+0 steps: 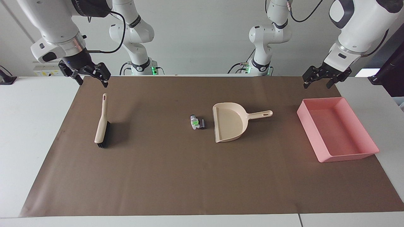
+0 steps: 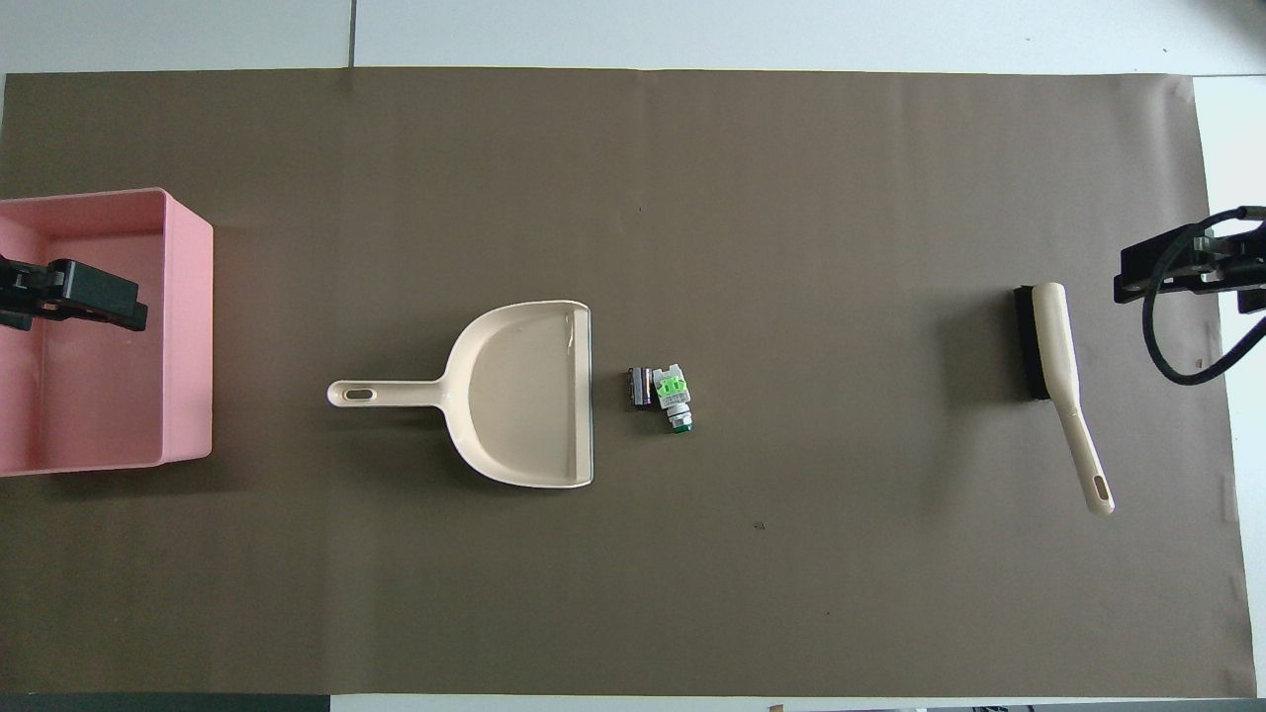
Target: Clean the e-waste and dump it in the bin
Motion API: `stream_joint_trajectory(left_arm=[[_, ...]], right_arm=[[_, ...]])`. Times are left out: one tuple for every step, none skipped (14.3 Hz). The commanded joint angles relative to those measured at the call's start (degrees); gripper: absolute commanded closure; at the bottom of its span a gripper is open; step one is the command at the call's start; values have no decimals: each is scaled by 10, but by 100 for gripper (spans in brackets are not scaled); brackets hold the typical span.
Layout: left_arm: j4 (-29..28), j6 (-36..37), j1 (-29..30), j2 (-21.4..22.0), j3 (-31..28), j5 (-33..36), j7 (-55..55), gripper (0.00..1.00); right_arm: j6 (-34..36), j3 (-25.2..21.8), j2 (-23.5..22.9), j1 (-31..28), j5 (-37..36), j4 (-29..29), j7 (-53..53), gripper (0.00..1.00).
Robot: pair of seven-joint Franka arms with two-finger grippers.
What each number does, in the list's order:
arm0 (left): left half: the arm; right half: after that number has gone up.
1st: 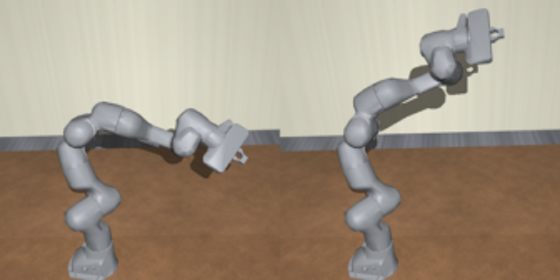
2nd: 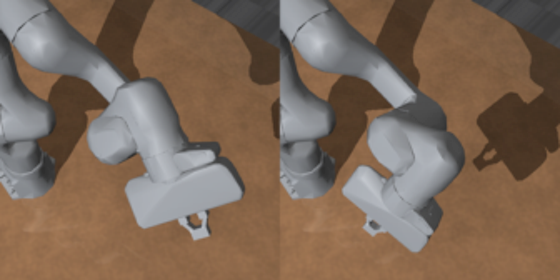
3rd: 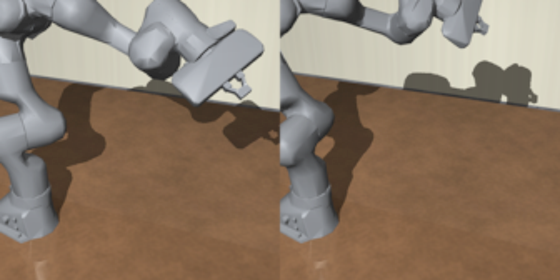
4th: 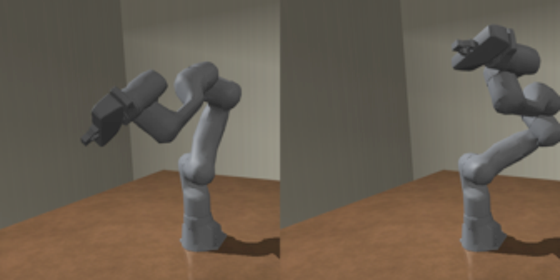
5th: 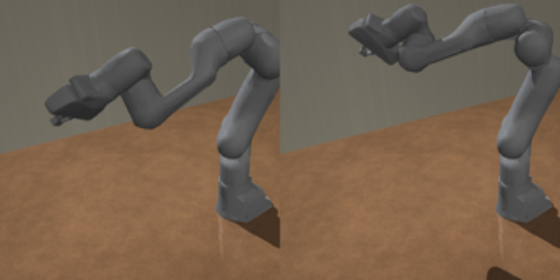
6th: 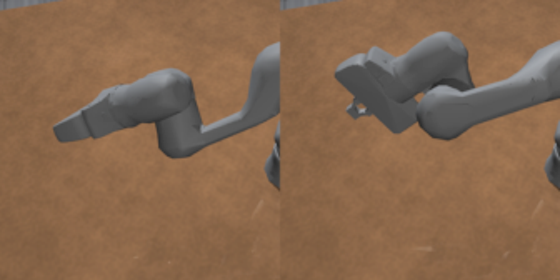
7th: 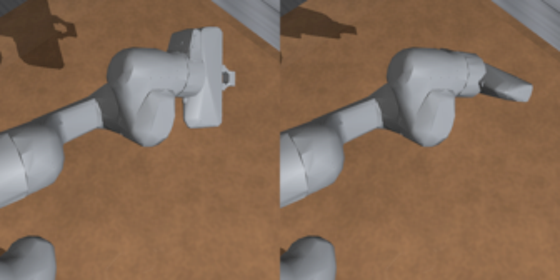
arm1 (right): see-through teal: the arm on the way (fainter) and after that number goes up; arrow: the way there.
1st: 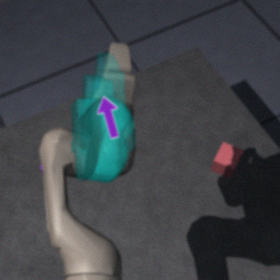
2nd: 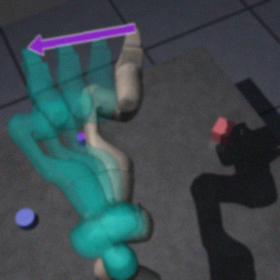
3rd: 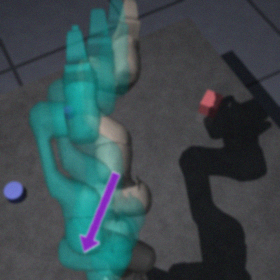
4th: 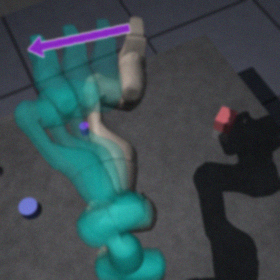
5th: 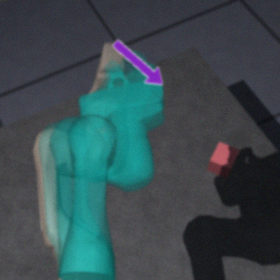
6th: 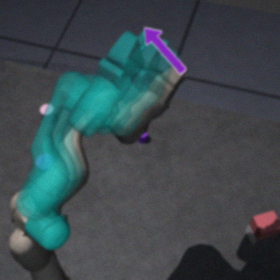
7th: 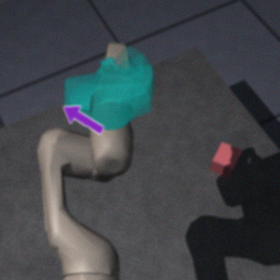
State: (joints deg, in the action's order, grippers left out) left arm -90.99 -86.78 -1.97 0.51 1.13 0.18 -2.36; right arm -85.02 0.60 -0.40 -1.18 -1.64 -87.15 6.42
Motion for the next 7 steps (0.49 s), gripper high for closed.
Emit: stream_joint_trajectory(left_arm=[[-10, -6, 5, 8, 4, -2, 3, 1], [-10, -5, 5, 8, 4, -1, 3, 1], [-10, -4, 5, 8, 4, -1, 3, 1], [-10, -3, 5, 8, 4, -1, 4, 1], [-10, -2, 5, 8, 4, -1, 7, 1], [-9, -2, 2, 7, 4, 1, 9, 1], [-8, -3, -1, 6, 4, 3, 9, 1]], right_arm=[[-4, 4, 12, -7, -6, -14, -10, 1], [-3, 4, 12, -8, -6, -14, -10, 1], [-3, 4, 12, -9, -6, -14, -10, 1], [-3, 5, 12, -10, -6, -14, -10, 1], [-2, 4, 12, -10, -6, -14, -9, 1], [-2, 4, 13, -10, -6, -14, -8, 1], [-3, 4, 13, -10, -6, -14, -8, 1]])
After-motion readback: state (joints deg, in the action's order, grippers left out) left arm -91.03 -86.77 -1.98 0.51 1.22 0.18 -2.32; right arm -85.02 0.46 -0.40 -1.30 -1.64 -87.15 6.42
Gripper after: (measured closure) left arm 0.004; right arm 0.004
